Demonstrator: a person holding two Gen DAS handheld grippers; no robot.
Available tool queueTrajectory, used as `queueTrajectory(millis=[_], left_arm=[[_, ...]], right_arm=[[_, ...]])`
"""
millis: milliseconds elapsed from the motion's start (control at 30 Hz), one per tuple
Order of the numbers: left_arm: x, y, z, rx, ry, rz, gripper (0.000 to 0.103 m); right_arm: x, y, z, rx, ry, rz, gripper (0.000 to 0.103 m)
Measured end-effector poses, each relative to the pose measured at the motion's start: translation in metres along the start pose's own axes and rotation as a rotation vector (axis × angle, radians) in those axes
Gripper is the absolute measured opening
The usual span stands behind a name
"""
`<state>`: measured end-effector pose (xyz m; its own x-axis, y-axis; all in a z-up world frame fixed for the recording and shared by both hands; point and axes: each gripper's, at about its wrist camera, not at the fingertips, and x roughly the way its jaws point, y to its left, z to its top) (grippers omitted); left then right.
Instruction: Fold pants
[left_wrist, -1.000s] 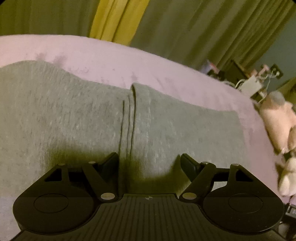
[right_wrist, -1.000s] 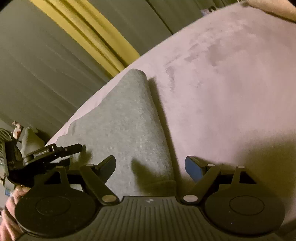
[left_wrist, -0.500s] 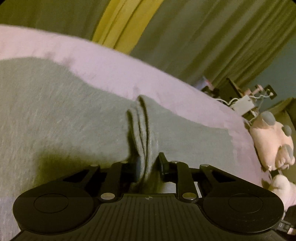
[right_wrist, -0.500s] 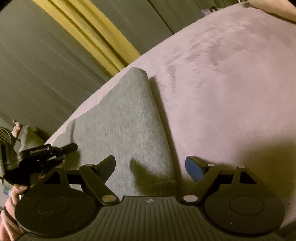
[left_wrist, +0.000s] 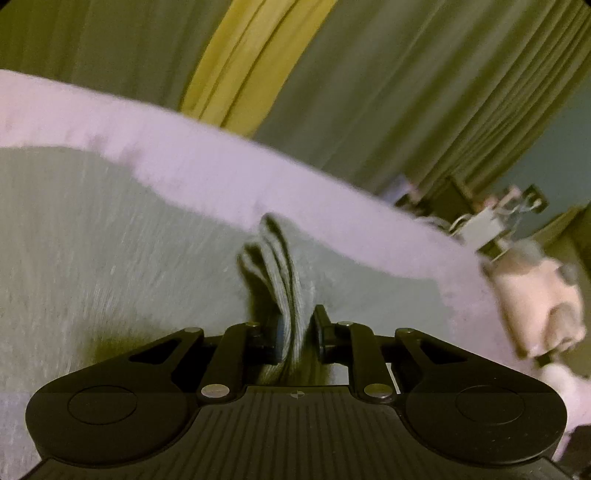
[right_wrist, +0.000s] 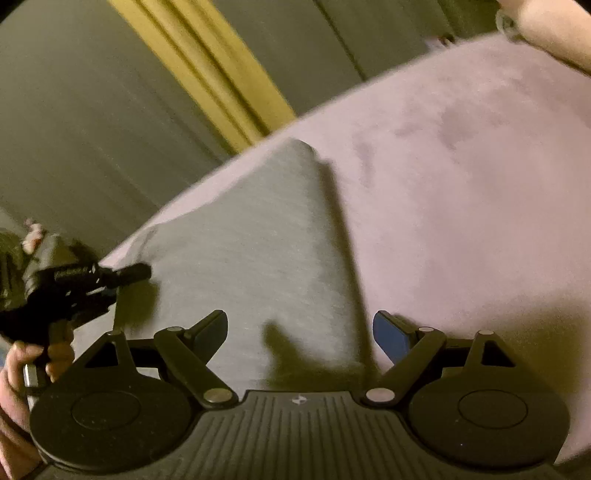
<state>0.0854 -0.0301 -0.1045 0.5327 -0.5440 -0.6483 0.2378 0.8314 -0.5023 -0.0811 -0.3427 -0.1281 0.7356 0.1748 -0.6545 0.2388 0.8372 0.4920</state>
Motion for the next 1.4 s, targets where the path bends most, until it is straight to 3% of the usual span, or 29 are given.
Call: queueTrajectory(millis=[100, 233, 400, 567, 633, 733, 767, 833, 900, 1000, 1067, 1133, 1400], left_arm=[[-0.021, -0.008, 0.012, 0.019, -0.053, -0.039, 0.019], [-0.034, 0.0, 0.019, 0.048, -0.074, 0.009, 0.02], [-0.005, 0.033, 0.008, -0.012, 0.036, 0.254, 0.024], [-0.026, 0.046, 0.001, -0.142, 0.018, 0.126, 0.058], [-0.037, 0.04, -0.005, -0.132, -0.001, 0.1, 0.062], [-0.043, 0.031, -0.015, -0.094, 0.022, 0.073, 0.079], [-0.042, 0.029, -0.02, -0.079, 0.03, 0.076, 0.08], [-0.036, 0.03, -0.032, -0.057, 0.053, 0.099, 0.078], [-0.026, 0.03, -0.044, -0.051, 0.106, 0.105, 0.068], [-0.021, 0.025, -0.058, -0.004, 0.108, 0.12, 0.051], [-0.023, 0.017, -0.062, 0.046, 0.106, 0.143, 0.031], [-0.027, 0.014, -0.063, 0.062, 0.106, 0.142, 0.022], [-0.039, 0.027, -0.066, -0.016, 0.11, 0.142, 0.017]], right_arm=[[-0.005, 0.013, -0.005, -0.072, -0.019, 0.061, 0.086], [-0.002, 0.023, -0.012, -0.117, 0.007, 0.095, 0.086], [0.008, 0.026, -0.013, -0.145, 0.05, 0.078, 0.087], [0.009, 0.019, -0.01, -0.094, 0.05, 0.099, 0.089], [0.01, 0.018, -0.011, -0.093, 0.05, 0.107, 0.093], [0.011, 0.025, -0.015, -0.144, 0.046, 0.102, 0.098], [0.013, 0.028, -0.017, -0.164, 0.048, 0.093, 0.098], [0.015, 0.03, -0.017, -0.181, 0.052, 0.083, 0.098], [0.015, 0.029, -0.017, -0.171, 0.048, 0.089, 0.098], [0.014, 0.024, -0.017, -0.134, 0.044, 0.106, 0.098], [0.014, 0.023, -0.015, -0.119, 0.043, 0.11, 0.098], [0.015, 0.023, -0.015, -0.121, 0.043, 0.107, 0.098], [0.013, 0.021, -0.014, -0.116, 0.036, 0.109, 0.098]])
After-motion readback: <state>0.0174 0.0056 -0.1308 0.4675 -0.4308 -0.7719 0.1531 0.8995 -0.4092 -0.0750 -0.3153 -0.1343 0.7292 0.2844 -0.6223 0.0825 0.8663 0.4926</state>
